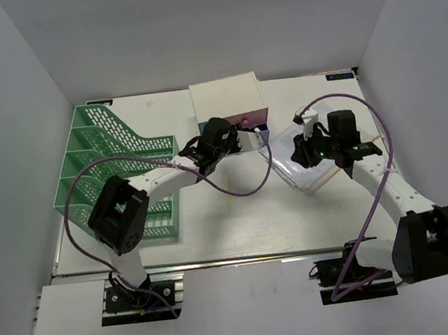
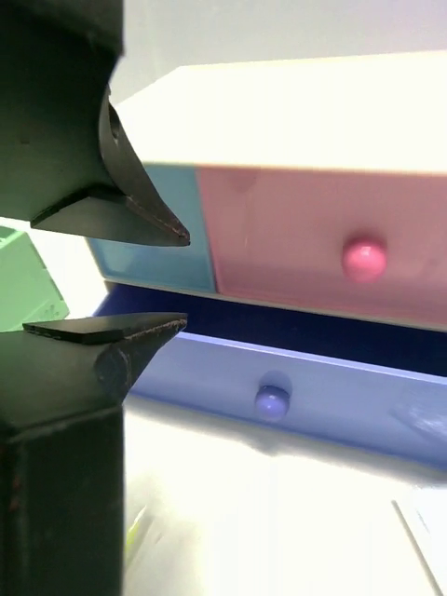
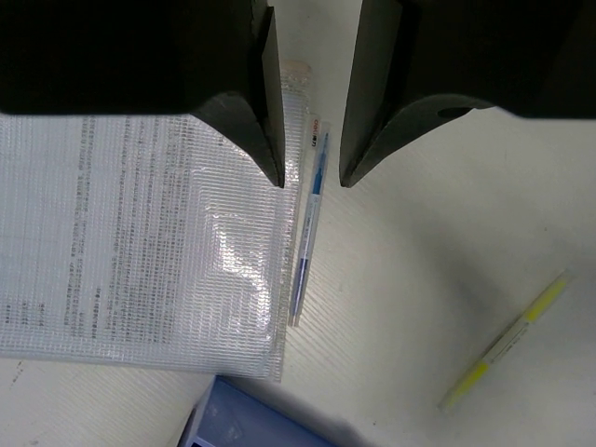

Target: Organize the desk

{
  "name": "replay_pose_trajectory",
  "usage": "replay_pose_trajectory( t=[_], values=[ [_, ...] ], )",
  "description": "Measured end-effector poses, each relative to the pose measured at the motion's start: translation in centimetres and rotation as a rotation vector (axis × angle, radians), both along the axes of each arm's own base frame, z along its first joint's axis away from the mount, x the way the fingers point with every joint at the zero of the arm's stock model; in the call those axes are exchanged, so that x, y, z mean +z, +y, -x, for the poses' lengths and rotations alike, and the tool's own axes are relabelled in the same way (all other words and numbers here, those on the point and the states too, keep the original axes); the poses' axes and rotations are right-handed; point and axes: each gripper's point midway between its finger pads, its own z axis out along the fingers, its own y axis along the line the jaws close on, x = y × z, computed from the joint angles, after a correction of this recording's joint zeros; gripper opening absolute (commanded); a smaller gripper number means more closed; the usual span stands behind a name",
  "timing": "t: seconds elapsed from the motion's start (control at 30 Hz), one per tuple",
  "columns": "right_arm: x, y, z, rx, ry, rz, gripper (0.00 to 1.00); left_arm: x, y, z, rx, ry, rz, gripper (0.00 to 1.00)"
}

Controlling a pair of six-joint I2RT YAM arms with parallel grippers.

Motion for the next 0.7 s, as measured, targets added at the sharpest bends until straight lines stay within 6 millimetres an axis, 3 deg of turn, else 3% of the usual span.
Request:
replay_pose_trajectory(
  t=[0.23, 0.4, 0.53, 0.7],
  values=[
    [-1.4, 0.6, 1.2, 0.082, 0.016, -0.004, 0.42, 6.5, 0.5, 4.9, -0.066, 0.036, 0.211, 0.59],
    [-2.1, 1.4, 2.9, 0.169, 0.026, -0.027, 0.49, 10.0, 1.0, 10.8, -0.145, 0.144, 0.456, 0.66],
    [-1.4, 1.7, 3.7, 0.208, 0.005, -0.040, 0.58, 10.5, 2.7, 15.5, -0.134, 0.265, 0.638, 0.84],
    [-2.3, 1.0, 4.2, 0.213, 0.053, 0.011, 0.61, 8.3, 4.3, 18.3, -0.058, 0.397, 0.730, 0.95]
  ],
)
